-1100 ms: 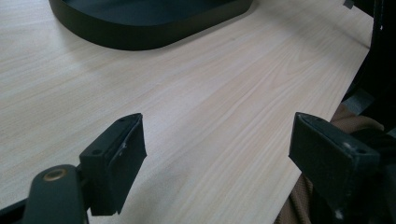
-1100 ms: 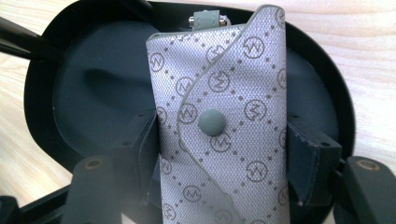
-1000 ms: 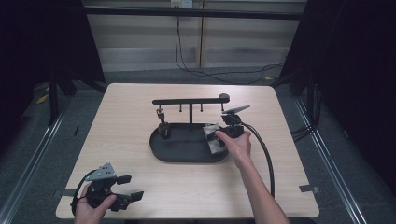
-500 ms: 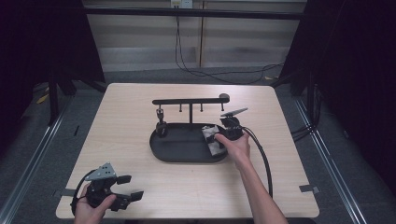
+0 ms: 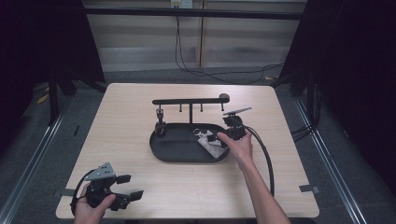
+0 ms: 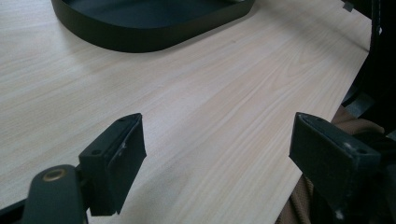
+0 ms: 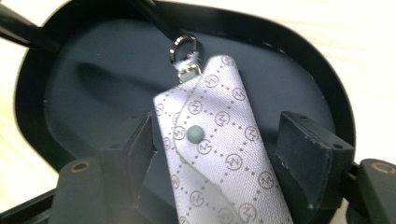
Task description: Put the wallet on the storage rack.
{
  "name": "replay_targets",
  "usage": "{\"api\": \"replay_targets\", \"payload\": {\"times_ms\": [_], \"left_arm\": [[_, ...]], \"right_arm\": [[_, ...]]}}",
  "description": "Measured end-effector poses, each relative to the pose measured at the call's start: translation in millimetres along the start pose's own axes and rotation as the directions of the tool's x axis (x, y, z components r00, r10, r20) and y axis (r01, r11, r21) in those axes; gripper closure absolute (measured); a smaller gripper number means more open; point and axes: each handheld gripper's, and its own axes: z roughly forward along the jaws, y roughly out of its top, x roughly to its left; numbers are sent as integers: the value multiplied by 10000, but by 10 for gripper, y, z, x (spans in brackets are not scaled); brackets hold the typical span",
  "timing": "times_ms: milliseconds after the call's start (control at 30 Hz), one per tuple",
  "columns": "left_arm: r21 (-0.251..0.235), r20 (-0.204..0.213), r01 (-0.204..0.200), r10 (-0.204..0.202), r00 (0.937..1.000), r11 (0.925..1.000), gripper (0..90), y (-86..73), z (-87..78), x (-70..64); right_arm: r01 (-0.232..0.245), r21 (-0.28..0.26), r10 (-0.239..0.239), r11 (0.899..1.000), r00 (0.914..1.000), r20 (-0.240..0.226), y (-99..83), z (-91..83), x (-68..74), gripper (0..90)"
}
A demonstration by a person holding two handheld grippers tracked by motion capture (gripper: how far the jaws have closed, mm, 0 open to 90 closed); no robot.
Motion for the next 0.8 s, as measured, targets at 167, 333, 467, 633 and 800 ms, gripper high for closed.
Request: {"api": "replay_targets", "payload": {"times_ms": [167, 333, 467, 633, 800], "left_arm": [[-36, -61, -4, 3, 10000, 10000, 182, 2, -2, 8], [-30, -192, -26, 26, 9998, 10000, 193, 0, -2, 9], [-93, -261, 44, -46, 9996, 9999, 195, 3, -10, 13], [-175, -308, 149, -154, 9994, 9997, 195, -3, -10, 19], [-227, -328, 206, -214, 9992, 9995, 194, -1, -18, 33]], "right_arm": [[531, -650, -538, 9965, 9985, -92, -40, -163, 56, 258], [718, -768, -716, 9945, 9974, 54, -107, -246, 43, 245], [1074, -891, -1075, 9902, 9942, 29, -187, -355, 78, 232], [1298, -1103, -1294, 9854, 9915, 113, -295, -448, 82, 221], [1329, -1327, -1305, 9822, 9911, 264, -437, -512, 39, 220]]}}
